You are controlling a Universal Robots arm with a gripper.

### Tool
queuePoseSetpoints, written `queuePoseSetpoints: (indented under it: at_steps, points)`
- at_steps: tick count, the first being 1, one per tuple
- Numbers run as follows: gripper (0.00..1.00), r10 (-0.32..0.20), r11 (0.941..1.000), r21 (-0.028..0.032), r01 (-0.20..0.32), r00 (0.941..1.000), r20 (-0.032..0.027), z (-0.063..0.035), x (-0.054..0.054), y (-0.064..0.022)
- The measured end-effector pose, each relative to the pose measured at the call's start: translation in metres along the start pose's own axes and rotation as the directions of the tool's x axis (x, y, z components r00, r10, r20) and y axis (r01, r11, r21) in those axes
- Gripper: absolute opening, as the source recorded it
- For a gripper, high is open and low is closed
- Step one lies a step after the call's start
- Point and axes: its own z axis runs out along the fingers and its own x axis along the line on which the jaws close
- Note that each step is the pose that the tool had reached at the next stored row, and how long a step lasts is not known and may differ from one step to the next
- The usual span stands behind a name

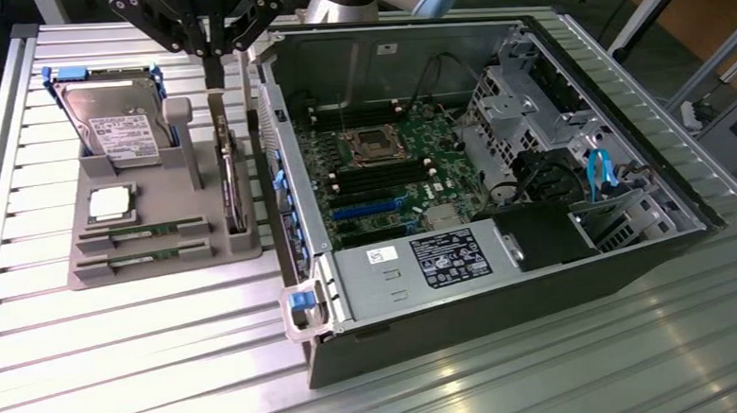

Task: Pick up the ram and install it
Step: 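Reach for the ram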

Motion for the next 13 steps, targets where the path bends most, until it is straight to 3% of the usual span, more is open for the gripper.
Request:
queuePoseSetpoints:
  at_steps: [13]
  points:
    - [0.1, 0.0, 1.0, -0.0001, 0.0, 1.0, 0.0001, -0.0002, 0.0097, -0.0007]
